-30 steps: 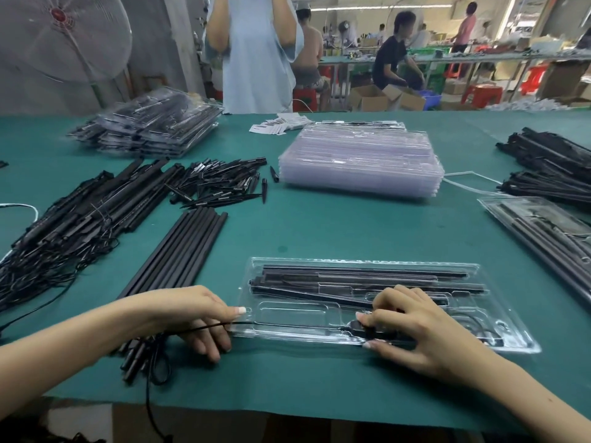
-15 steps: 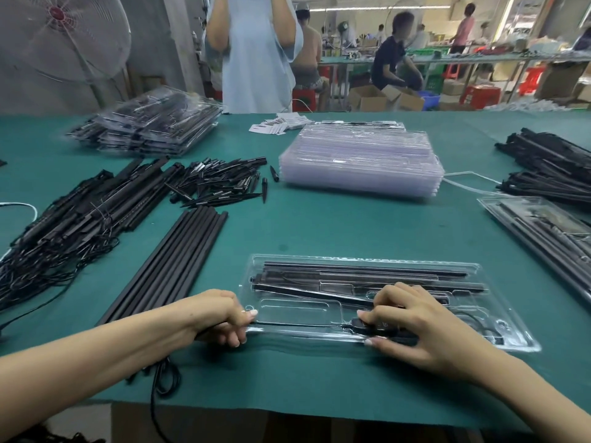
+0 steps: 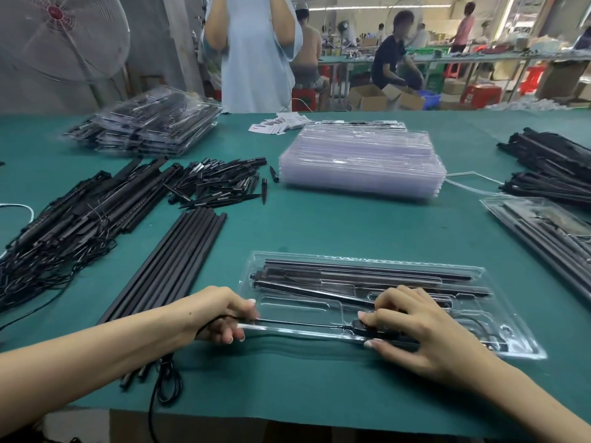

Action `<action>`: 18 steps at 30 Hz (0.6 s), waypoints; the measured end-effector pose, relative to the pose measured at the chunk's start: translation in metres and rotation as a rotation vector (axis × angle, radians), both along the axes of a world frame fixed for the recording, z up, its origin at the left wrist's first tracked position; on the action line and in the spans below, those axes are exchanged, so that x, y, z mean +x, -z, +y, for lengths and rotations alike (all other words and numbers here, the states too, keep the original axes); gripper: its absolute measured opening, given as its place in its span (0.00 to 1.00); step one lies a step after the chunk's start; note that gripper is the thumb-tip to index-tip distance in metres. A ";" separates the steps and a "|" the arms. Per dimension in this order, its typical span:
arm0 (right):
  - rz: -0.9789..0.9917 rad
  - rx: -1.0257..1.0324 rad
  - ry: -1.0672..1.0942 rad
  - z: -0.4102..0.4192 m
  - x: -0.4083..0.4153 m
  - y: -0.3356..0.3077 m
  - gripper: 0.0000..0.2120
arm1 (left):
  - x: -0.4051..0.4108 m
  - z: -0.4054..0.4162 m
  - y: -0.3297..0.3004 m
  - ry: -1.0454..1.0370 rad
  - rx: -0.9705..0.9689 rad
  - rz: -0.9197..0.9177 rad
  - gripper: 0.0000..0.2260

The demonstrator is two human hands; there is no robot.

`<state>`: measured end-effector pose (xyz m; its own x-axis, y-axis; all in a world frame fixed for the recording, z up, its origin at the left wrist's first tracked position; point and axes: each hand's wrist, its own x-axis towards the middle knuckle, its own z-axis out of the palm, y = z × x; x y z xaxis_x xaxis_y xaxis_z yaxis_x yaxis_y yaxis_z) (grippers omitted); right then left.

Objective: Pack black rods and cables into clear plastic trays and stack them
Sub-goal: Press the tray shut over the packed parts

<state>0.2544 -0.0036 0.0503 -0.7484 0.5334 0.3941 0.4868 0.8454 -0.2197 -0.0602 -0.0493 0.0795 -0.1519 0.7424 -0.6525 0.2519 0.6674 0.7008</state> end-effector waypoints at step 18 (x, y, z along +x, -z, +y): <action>-0.026 -0.019 0.023 -0.003 0.000 -0.001 0.15 | 0.004 -0.001 0.007 -0.121 0.059 -0.129 0.07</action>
